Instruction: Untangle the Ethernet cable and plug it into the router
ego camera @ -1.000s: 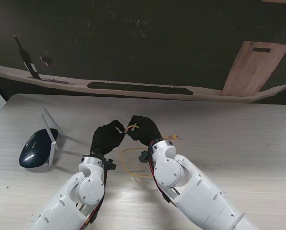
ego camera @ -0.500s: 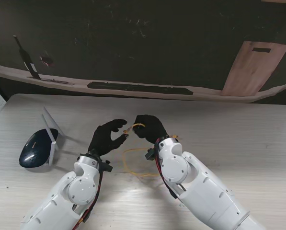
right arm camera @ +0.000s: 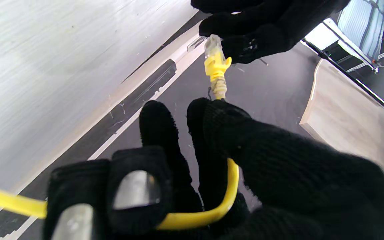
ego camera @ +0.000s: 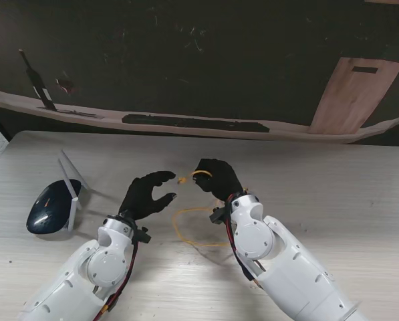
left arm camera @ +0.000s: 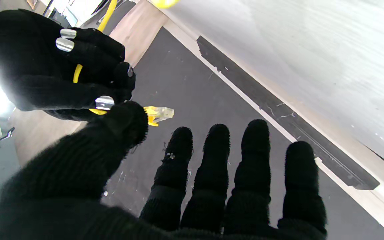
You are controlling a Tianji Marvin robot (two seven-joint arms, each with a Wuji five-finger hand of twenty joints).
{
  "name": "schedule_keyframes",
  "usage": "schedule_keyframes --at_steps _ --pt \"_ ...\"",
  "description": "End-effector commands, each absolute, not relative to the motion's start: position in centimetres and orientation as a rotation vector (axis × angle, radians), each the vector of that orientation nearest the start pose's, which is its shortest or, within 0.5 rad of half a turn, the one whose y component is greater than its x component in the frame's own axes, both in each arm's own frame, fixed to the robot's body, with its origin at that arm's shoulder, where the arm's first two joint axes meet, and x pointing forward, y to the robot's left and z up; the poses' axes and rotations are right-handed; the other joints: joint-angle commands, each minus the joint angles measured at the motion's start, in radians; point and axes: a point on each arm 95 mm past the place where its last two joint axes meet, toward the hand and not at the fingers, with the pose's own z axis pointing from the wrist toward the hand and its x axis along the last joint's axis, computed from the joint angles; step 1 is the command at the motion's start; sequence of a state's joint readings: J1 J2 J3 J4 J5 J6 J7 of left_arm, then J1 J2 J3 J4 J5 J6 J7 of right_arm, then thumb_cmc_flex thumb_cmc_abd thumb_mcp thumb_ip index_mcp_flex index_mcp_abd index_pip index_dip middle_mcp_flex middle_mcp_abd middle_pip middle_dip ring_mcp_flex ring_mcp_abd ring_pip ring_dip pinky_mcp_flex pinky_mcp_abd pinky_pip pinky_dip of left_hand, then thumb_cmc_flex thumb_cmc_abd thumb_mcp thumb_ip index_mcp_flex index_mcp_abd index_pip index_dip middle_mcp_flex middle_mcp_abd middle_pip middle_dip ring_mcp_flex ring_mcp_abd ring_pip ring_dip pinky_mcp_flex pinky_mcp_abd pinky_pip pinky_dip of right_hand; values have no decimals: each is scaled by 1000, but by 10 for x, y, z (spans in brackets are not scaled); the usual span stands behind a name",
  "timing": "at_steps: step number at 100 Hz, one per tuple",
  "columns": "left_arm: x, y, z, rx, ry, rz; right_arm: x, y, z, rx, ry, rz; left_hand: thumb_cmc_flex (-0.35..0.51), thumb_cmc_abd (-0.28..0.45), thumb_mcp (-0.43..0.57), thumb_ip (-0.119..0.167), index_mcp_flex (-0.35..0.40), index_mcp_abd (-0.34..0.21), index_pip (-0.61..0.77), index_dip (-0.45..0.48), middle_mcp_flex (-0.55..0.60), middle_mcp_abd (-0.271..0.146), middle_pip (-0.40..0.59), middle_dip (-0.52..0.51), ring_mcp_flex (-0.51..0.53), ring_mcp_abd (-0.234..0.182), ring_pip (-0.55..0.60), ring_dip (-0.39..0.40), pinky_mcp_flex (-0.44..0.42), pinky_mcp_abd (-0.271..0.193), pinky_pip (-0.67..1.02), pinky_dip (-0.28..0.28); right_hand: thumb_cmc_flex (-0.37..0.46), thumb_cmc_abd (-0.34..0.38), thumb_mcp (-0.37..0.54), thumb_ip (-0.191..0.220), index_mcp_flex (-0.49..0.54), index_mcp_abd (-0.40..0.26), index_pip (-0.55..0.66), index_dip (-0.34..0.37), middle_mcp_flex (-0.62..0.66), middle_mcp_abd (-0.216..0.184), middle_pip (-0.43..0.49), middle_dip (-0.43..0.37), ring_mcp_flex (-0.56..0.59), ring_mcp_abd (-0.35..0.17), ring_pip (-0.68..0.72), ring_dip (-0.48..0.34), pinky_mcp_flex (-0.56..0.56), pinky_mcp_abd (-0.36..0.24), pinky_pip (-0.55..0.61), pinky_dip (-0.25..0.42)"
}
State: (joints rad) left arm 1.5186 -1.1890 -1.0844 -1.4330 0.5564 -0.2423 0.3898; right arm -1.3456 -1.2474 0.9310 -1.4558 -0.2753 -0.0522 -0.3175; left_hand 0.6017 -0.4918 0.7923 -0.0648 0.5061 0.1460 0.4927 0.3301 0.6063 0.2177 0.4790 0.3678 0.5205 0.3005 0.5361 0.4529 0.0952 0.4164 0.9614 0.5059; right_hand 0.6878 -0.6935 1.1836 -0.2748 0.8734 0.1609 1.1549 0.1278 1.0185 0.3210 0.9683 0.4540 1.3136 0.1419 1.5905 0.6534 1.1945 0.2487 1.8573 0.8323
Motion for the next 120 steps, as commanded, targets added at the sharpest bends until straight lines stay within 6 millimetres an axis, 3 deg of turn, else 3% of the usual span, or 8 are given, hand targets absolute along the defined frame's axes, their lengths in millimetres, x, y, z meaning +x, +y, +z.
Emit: schedule_keyframes --at_steps 1,42,56,66,80,109,116,120 --pt "396 -46 -345 -1436 1029 -2080 425 115 -304 -1938 -1085 -2503 5 -18 40 3 -5 -25 -1 -5 2 -32 -7 -10 2 33 -14 -13 -13 -14 -22 -13 12 21 -9 -7 18 -27 14 24 112 79 114 9 -8 -6 71 16 39 -296 237 22" --pt "397 -52 -347 -1425 1011 -2119 418 123 -302 -1873 -1122 -2479 40 10 58 -2 47 -35 55 21 64 -40 23 3 41 23 1 -12 12 -12 -8 -10 10 27 -12 -8 12 -21 19 18 110 78 113 6 -8 -4 68 15 39 -292 237 16" --pt "398 -53 -347 -1418 986 -2134 418 124 -303 -1867 -1138 -2473 94 25 49 -2 86 -39 100 44 123 -40 50 15 85 32 27 -10 33 -12 13 0 9 29 -13 -8 11 -21 19 17 109 78 113 5 -8 -3 67 15 38 -291 237 14" --pt "398 -52 -347 -1415 981 -2131 418 125 -304 -1869 -1147 -2462 167 11 1 -40 109 -55 127 45 158 -39 58 18 115 38 43 -17 46 -13 23 7 9 30 -14 -7 10 -21 19 16 108 78 113 5 -8 -3 67 15 38 -291 237 13" --pt "398 -53 -346 -1414 968 -2141 417 125 -306 -1873 -1161 -2452 253 -4 -57 -60 142 -66 173 35 227 -40 70 39 173 44 79 -19 73 -17 47 19 10 30 -15 -7 7 -21 21 16 107 79 112 4 -9 -1 65 14 38 -289 237 11" --pt "398 -54 -346 -1419 973 -2147 417 125 -306 -1880 -1168 -2444 360 -8 -128 -47 205 -76 293 15 405 -43 26 125 293 61 172 -16 151 -35 116 51 10 31 -16 -7 6 -21 23 13 105 80 112 3 -9 6 57 10 36 -281 237 4" --pt "399 -55 -346 -1418 965 -2151 418 125 -307 -1882 -1174 -2439 375 2 -139 -48 226 -74 326 7 451 -43 43 133 333 69 211 -16 175 -37 137 59 10 30 -15 -7 5 -21 23 11 103 82 110 0 -9 28 27 -6 30 -251 237 -33" --pt "399 -55 -346 -1418 957 -2155 418 125 -307 -1887 -1181 -2430 381 5 -140 -47 235 -63 335 4 468 -41 51 134 351 73 224 -16 186 -35 144 62 14 30 -17 -6 4 -20 23 11 99 85 103 -4 -11 60 -20 -35 18 -196 236 -117"
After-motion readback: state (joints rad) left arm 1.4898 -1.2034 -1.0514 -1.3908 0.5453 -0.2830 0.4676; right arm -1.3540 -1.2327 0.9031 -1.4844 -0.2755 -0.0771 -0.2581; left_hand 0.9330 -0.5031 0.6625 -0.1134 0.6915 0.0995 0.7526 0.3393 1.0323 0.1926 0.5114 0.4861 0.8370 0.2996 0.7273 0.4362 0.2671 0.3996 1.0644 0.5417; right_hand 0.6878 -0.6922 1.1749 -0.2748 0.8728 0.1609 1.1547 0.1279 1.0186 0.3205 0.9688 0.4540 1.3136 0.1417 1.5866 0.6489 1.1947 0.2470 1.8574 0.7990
